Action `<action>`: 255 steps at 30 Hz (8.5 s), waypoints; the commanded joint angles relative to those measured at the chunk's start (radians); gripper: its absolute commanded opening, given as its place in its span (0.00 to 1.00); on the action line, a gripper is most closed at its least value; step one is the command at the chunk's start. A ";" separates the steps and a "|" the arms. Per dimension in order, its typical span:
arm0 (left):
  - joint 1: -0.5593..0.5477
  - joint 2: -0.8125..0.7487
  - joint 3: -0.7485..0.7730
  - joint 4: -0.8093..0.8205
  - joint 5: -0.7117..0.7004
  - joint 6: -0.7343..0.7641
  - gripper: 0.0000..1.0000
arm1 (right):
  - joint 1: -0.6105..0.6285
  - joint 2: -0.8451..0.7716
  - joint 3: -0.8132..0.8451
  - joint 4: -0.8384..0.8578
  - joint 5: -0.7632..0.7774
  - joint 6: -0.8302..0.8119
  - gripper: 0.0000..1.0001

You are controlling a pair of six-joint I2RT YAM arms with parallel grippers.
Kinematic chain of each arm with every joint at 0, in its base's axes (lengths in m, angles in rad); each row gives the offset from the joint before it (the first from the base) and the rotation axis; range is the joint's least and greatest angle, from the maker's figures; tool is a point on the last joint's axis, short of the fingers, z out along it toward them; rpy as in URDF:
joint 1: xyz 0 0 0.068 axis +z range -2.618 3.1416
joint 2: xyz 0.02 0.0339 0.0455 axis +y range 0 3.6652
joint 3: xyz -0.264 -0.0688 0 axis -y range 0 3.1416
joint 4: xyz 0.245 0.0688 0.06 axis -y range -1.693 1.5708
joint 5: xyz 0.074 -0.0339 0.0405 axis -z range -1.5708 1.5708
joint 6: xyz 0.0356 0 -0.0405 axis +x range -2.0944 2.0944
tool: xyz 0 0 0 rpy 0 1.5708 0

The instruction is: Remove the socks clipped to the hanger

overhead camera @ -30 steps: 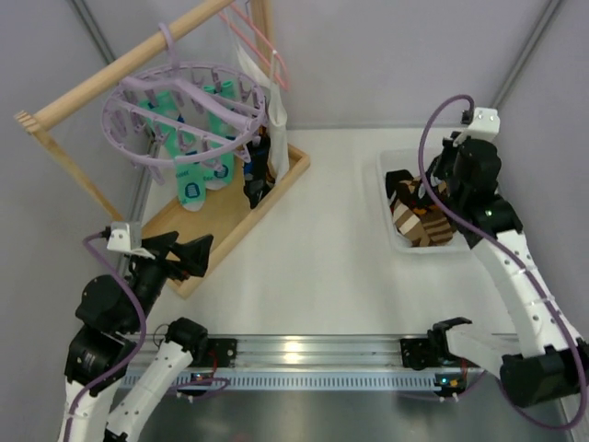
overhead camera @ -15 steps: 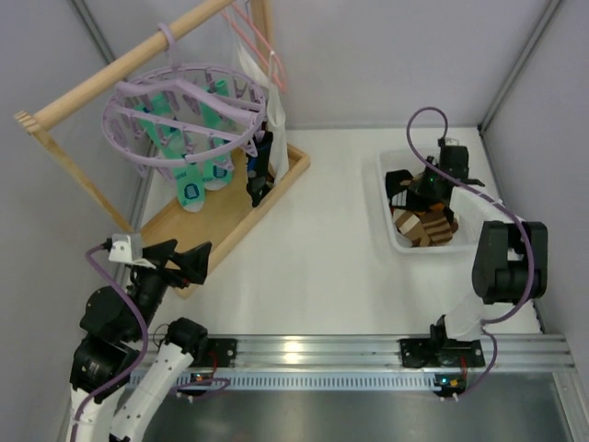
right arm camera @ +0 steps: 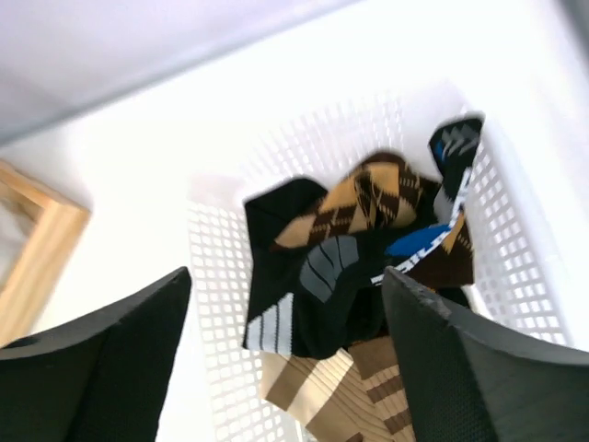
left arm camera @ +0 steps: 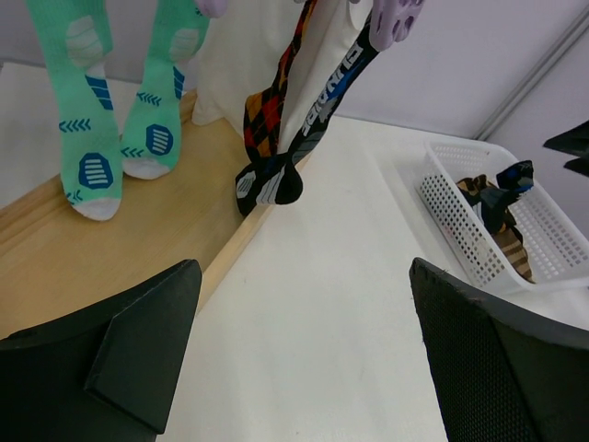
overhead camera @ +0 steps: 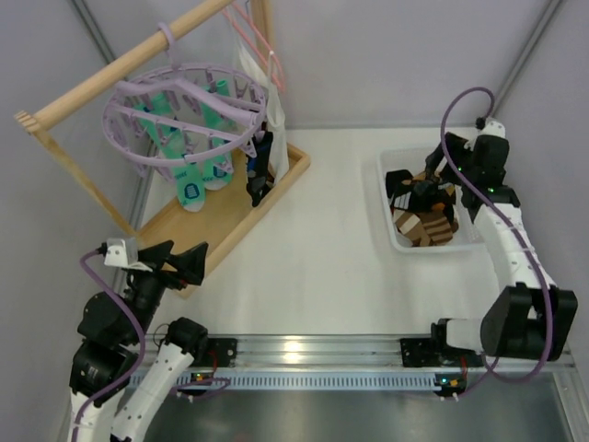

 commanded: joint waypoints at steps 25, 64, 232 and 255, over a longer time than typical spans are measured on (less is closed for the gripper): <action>0.000 0.007 -0.009 0.015 -0.015 0.000 0.98 | 0.651 0.632 0.413 0.788 -0.823 -0.155 0.94; 0.037 0.331 0.311 0.012 0.273 -0.125 0.98 | 1.064 0.343 0.039 1.005 -0.132 -0.251 0.00; -0.131 0.156 0.031 -0.074 -0.181 -0.096 0.98 | -0.024 0.418 0.144 -0.037 0.145 -0.067 0.46; -0.129 0.052 0.022 -0.074 -0.234 -0.113 0.98 | 0.525 -0.122 -0.184 0.549 -0.499 -0.133 0.93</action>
